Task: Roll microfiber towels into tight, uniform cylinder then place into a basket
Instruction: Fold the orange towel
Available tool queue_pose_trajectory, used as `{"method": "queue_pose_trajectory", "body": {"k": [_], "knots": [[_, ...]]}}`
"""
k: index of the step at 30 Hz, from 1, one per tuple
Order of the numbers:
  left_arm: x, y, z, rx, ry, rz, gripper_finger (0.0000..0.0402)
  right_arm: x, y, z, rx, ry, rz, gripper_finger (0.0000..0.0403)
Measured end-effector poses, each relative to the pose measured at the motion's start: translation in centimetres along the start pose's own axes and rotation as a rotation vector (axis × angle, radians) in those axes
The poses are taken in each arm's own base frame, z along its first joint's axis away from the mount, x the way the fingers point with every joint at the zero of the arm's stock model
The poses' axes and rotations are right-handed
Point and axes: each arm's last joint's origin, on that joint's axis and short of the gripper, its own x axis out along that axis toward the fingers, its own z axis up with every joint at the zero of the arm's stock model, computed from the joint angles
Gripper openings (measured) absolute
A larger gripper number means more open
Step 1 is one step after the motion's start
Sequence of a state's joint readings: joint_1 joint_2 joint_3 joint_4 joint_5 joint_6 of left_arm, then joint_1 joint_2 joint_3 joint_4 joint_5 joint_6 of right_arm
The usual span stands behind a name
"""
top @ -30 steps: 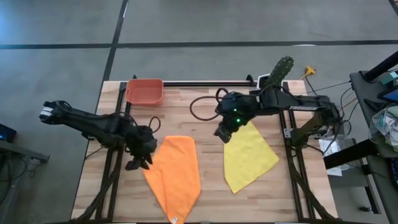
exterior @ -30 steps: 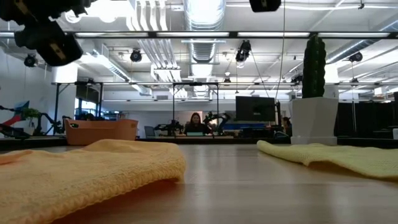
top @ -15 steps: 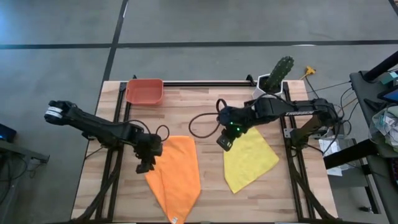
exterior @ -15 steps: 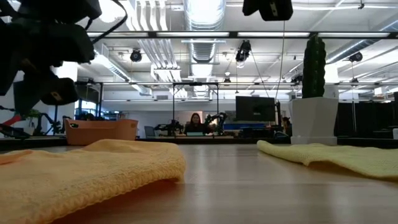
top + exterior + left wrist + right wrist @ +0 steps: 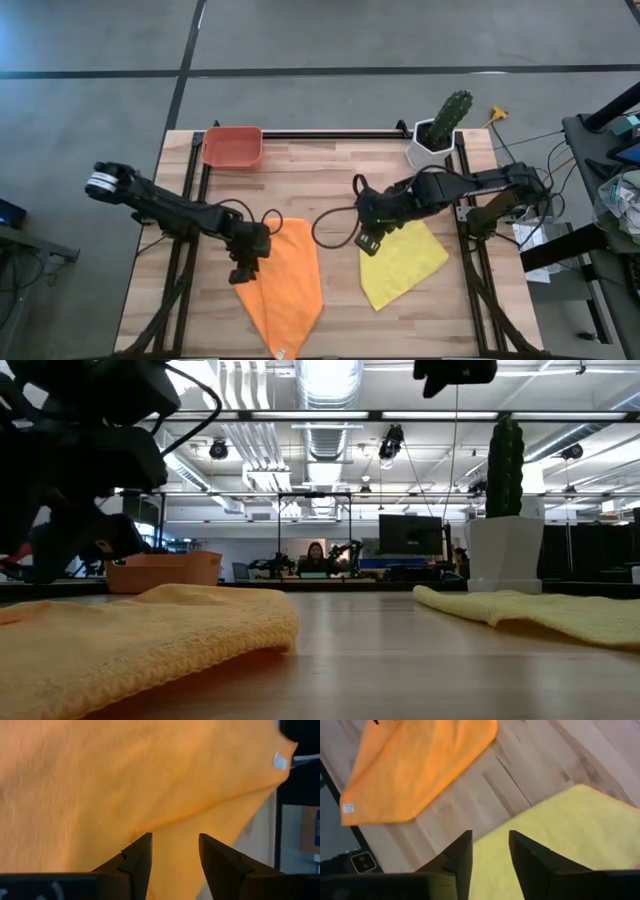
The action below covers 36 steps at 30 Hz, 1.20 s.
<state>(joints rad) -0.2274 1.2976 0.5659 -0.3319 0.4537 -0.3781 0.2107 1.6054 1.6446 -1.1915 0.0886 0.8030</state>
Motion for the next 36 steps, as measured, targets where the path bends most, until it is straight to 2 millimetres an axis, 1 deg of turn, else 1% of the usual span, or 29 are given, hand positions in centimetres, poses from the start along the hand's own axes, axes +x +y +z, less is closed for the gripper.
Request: {"method": "queue_pose_trajectory", "body": {"k": [2,6,12,15,18,28,36], "knots": [[0.2,-0.1,0.4,0.02,-0.029,0.0,0.0145,0.1,0.2,-0.4,-0.005,0.009,-0.003,0.0135],[0.3,-0.1,0.6,0.065,-0.038,0.026,0.0145,0.2,0.8,-1.2,-0.012,0.023,-0.001,0.0145],[0.3,0.0,0.2,0.19,-0.025,0.029,0.0145,0.2,1.5,-2.1,-0.006,0.023,-0.004,0.0143],[0.5,-0.1,0.1,0.272,-0.014,0.028,0.0145,0.2,1.7,-2.4,0.0,0.026,-0.002,0.0141],[0.8,0.1,0.0,0.315,0.005,0.03,0.0145,0.2,1.9,-2.7,0.008,0.03,-0.002,0.0144],[2.1,0.8,-0.3,0.345,0.072,0.039,0.0145,0.1,2.3,-3.3,0.022,0.037,0.004,0.0139],[1.2,0.3,-0.1,0.39,0.028,0.043,0.0145,0.1,2.4,-3.3,0.024,0.038,0.007,0.0144]]}}
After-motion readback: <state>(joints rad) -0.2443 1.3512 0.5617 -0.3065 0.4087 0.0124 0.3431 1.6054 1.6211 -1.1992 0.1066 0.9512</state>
